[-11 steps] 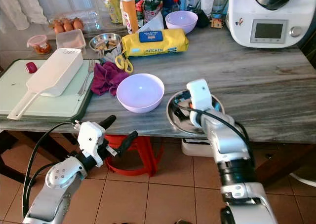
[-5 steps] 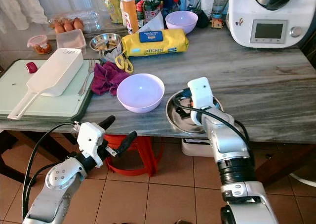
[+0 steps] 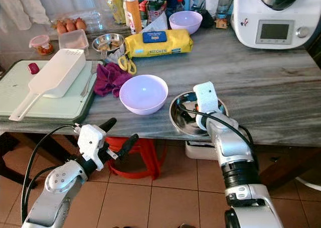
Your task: Setting the table
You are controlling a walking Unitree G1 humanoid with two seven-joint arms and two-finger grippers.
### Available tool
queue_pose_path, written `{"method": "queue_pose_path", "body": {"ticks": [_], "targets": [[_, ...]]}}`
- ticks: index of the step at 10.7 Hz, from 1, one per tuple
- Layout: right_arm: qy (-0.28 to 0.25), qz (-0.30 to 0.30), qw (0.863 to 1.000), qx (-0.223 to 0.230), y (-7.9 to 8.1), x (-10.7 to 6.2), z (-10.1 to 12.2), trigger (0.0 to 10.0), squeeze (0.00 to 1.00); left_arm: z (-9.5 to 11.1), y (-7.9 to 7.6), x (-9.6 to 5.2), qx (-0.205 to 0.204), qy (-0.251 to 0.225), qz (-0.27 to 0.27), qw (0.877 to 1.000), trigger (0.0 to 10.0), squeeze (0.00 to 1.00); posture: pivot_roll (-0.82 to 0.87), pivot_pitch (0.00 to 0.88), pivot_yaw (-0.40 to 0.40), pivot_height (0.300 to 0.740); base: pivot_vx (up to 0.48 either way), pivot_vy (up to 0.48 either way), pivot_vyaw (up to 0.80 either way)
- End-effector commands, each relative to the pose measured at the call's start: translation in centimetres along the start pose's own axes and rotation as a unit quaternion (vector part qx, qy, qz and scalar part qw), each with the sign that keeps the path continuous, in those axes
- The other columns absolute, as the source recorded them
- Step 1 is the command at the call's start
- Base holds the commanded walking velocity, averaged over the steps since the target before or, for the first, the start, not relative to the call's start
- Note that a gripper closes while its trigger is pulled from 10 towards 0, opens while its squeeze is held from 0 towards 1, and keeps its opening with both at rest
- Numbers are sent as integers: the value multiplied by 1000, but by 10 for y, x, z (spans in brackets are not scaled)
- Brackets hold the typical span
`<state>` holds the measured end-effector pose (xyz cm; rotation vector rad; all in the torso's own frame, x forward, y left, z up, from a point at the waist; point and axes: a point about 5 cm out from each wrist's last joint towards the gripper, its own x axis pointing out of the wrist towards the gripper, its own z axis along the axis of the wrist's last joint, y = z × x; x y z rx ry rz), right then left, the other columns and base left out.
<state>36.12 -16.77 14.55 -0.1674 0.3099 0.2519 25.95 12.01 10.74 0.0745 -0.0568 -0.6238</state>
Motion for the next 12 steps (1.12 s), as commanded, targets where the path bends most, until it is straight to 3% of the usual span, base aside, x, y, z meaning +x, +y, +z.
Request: {"method": "queue_pose_path", "body": {"ticks": [1,7,11,12], "targets": [[-6,-7,1000,0,-2,2,4,10000,0,-1,2,-4,6,8,-1,1000,10000,0,-110,138,96,740,0,0,0],[-39,-36,999,5,-16,7,17,10000,0,0,2,-4,6,10,-2,1000,10000,0,-106,141,96,740,0,0,0],[-146,-62,987,27,-25,-16,42,10000,0,5,3,-3,-8,-12,-9,1000,10000,0,-123,113,76,740,0,0,0],[-178,-72,981,35,-27,-25,50,10000,0,8,8,0,-2,-24,10,1000,10000,0,-132,105,75,740,0,0,0]]}}
